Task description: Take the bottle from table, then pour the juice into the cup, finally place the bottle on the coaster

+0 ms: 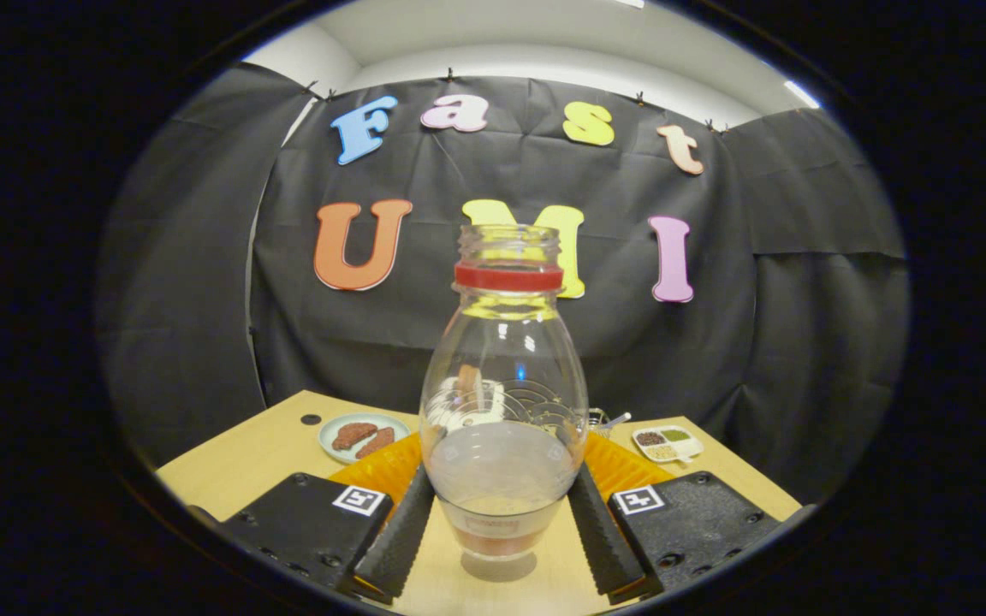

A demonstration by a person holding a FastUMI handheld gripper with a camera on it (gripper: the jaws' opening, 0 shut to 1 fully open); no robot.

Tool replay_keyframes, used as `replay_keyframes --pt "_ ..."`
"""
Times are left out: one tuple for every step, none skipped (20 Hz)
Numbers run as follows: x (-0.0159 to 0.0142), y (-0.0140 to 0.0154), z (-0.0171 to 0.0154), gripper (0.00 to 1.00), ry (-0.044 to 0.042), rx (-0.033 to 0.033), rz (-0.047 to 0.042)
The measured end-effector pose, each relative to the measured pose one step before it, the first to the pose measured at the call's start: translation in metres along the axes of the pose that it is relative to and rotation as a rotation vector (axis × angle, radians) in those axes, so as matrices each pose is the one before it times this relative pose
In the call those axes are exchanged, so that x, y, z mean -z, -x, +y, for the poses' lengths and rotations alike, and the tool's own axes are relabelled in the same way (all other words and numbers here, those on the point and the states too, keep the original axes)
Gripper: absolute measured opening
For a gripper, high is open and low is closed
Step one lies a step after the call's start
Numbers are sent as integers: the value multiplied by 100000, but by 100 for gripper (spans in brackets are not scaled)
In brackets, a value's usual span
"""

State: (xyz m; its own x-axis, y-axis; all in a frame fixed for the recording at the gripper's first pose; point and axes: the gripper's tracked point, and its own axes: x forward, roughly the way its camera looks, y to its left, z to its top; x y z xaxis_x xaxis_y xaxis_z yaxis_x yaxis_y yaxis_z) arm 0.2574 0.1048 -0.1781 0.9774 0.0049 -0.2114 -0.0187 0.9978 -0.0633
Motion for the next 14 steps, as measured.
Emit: replay_keyframes --pt "1043 -827 -309 82 -1556 290 933" --pt "943 -805 -355 82 -1494 744 806" --pt "1162 -709 -178 82 -679 -298 1266" --pt "1269 -715 -269 82 -1973 -734 1331" --pt "1234 -544 -539 82 -1056 846 1300" --pt "1188 -683 -376 82 -293 555 1259" --pt "1162 -561 -192 82 746 730 1098" --pt "1018 -603 -225 82 1423 992 985" --pt "1080 -469 -113 82 821 417 1160" --pt "927 -448 74 82 -104 -414 1387" --pt "817 -230 96 82 -126 -178 897" --pt "586 -237 -15 82 -279 -88 381" --pt "683 -103 135 82 -791 -216 399" --pt "542 -118 107 82 -23 -560 441"
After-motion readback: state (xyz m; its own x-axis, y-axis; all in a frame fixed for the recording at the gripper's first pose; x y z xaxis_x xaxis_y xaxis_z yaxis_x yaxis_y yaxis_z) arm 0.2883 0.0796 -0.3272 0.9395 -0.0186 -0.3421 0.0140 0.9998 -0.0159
